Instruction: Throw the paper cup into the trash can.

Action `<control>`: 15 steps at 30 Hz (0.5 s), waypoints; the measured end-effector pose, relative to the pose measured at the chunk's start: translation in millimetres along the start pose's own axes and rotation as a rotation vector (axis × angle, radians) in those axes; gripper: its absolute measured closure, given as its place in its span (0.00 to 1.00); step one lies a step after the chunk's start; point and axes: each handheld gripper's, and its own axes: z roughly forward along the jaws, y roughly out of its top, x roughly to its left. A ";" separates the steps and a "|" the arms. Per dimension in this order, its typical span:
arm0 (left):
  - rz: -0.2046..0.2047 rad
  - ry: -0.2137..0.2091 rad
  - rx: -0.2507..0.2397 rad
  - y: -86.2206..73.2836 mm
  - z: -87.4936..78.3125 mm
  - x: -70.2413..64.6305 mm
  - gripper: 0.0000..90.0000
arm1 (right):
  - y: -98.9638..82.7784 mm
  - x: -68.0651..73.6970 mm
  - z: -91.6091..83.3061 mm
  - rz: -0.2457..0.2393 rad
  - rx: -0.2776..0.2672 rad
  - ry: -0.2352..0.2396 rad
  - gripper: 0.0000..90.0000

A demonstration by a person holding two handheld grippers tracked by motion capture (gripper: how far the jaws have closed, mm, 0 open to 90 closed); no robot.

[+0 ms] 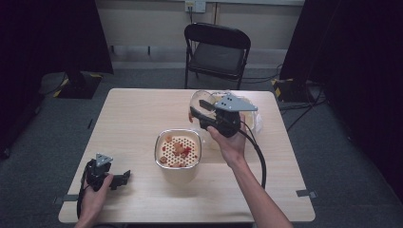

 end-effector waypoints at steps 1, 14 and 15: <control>-0.002 0.000 -0.001 0.0 0.1 -0.1 0.00 | 1.8 -2.7 -0.1 0.003 -0.004 -0.006 0.65; 0.000 0.000 0.000 0.0 0.0 0.0 0.00 | 14.4 -44.5 -3.0 0.040 0.018 -0.106 0.64; -0.002 0.000 -0.002 0.0 0.1 -0.1 0.00 | 14.6 -48.5 -3.9 0.051 0.020 -0.114 0.64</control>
